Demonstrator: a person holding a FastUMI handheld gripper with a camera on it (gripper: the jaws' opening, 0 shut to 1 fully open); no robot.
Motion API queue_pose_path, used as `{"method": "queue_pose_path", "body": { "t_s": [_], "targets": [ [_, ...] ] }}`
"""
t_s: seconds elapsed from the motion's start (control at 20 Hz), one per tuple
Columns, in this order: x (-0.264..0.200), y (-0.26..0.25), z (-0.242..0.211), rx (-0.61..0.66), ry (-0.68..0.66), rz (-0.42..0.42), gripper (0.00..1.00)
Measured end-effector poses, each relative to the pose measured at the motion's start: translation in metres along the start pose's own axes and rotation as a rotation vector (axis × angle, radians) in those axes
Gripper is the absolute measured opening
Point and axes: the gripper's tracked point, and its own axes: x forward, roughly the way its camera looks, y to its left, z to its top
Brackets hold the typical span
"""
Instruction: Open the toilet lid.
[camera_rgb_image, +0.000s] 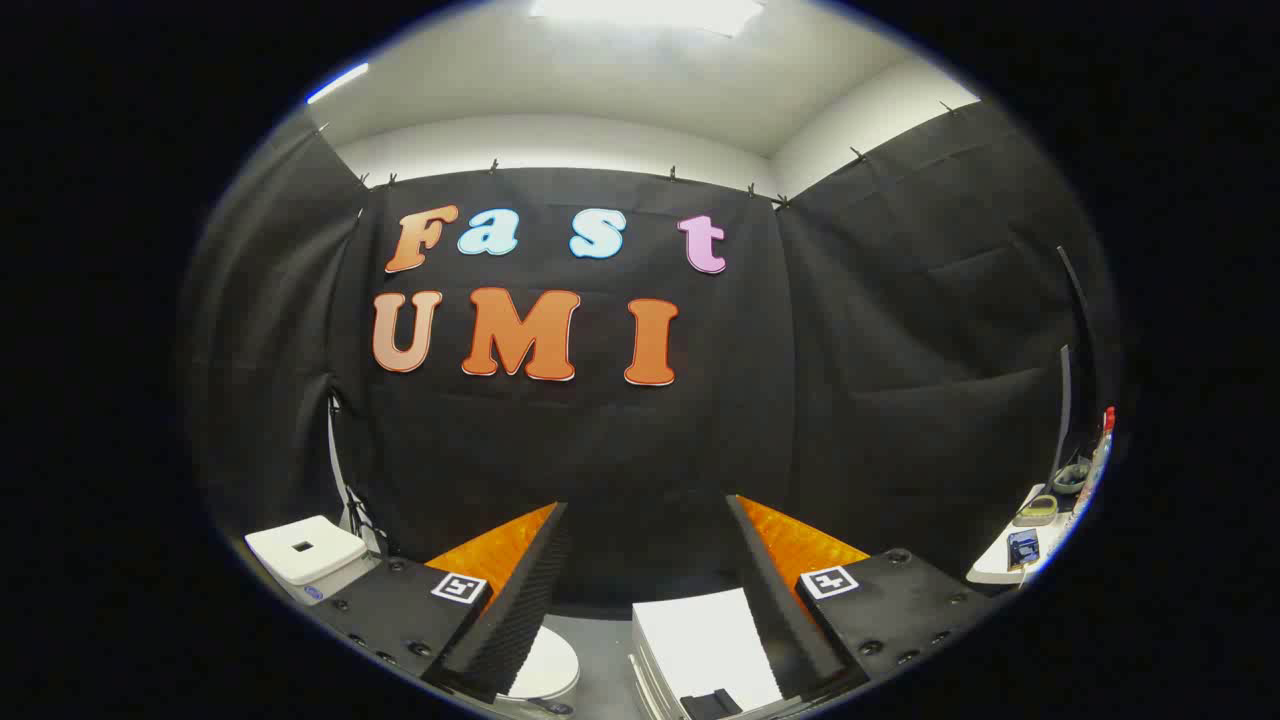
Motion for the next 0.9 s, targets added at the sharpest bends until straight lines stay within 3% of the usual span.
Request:
{"method": "queue_pose_path", "body": {
  "t_s": [0.7, 0.9],
  "targets": [
    [-0.017, 0.009, 0.014, 0.022, -0.028, 0.013, 0.98],
    [-0.012, 0.017, -0.001, 0.058, -0.024, 0.014, 0.98]
  ]
}}
